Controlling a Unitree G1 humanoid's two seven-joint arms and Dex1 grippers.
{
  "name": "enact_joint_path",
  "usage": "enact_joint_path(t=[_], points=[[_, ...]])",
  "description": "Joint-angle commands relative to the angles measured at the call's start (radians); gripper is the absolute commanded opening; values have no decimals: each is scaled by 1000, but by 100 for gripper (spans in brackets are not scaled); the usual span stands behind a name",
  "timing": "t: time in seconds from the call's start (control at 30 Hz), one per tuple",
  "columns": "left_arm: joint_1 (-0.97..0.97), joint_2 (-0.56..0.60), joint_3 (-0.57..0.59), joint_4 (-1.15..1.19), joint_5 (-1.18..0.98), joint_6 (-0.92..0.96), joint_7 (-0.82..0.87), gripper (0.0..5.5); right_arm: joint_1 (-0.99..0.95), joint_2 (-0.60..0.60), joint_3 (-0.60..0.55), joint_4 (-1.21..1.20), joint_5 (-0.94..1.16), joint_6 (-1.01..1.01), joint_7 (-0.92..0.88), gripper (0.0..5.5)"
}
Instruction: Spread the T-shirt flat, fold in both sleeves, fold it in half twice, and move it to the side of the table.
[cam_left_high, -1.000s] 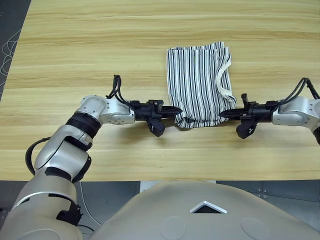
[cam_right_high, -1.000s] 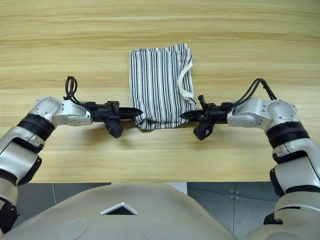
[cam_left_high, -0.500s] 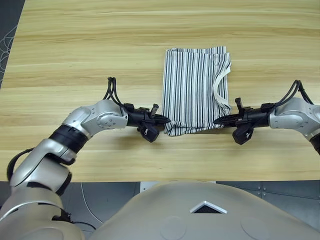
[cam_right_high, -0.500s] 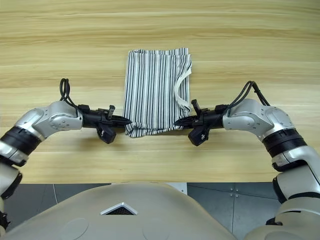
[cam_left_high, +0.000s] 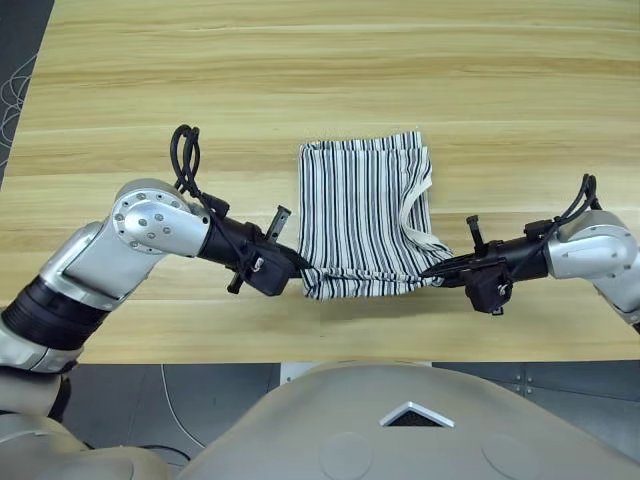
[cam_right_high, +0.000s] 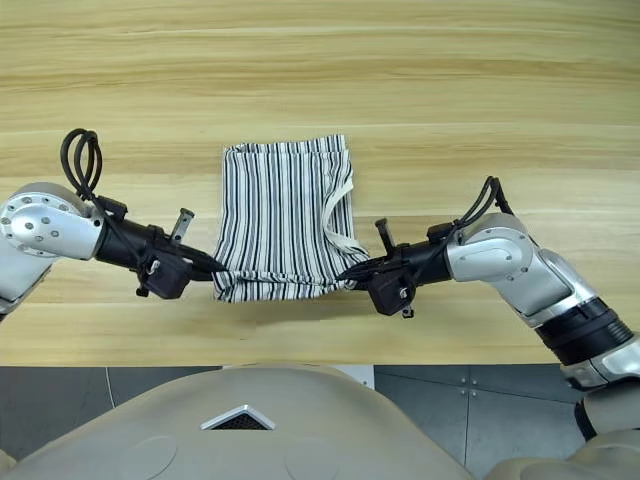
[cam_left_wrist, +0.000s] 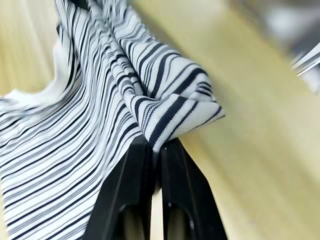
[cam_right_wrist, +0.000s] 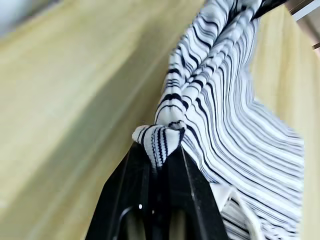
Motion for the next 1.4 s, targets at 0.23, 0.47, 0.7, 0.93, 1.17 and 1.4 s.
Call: enact_joint_path(t=[0.23,0.47,0.7,0.93,1.17,1.4], points=[[138,70,76,-86,-18,37,-104,10,145,-74,-149,-159,173,194,108,10],[106,10,163,-41,-125,81,-107,10,57,27,-219,-183,175,305,90,10],[44,-91,209,139,-124,69,-113,10,-60,180,-220,-93,85,349,24,10],[-27,-216,221,384,-65,3,-96,10,-169,325,-186,110,-82,260,-45,10],[-86,-330,218,636,-1,-34,-77,10,-237,416,-161,327,-171,170,-71,10],[-178,-425,255,804,-24,134,-65,56,-296,488,-168,487,-225,105,-124,57]])
